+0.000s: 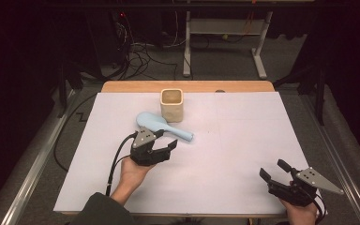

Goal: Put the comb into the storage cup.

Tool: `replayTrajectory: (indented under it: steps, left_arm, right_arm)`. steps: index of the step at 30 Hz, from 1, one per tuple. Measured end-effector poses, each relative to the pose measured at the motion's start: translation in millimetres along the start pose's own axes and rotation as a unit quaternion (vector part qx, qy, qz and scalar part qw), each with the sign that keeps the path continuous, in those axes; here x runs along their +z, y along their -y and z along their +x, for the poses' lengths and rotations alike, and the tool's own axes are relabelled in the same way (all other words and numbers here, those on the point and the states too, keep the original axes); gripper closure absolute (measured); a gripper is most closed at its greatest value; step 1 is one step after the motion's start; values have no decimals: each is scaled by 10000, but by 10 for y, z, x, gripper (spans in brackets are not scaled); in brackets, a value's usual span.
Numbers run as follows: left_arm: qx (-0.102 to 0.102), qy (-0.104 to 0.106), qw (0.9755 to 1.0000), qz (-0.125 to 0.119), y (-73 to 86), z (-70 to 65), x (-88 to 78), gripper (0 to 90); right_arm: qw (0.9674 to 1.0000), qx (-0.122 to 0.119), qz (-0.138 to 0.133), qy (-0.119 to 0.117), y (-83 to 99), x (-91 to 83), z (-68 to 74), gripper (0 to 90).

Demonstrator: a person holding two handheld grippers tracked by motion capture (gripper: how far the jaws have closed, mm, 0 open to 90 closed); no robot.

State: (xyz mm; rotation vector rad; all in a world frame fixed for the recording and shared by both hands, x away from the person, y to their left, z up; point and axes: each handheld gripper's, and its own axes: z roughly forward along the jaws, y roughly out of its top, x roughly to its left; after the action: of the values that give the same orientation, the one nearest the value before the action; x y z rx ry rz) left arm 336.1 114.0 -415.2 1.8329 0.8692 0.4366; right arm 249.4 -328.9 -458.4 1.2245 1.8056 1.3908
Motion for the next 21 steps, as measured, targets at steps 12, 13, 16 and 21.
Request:
replayTrajectory:
  steps: [12, 13, 16, 21]
  left_arm:
    - [23, 56, 10000, 8, -74, -42, 165, 353]
    - [23, 56, 10000, 8, -74, -42, 165, 354]
    - [51, 74, 10000, -12, -110, -60, 200, 354]
    - [123, 67, 9999, -3, -151, -79, 256, 355]
  right_arm:
    - [10000, 35, 3, -27, -1, 5, -4, 220]
    - [10000, 29, 3, -23, -1, 4, -5, 220]
    - [10000, 34, -1, -25, -1, 3, -4, 220]
    - [10000, 21, 17, -36, -2, 1, -4, 227]
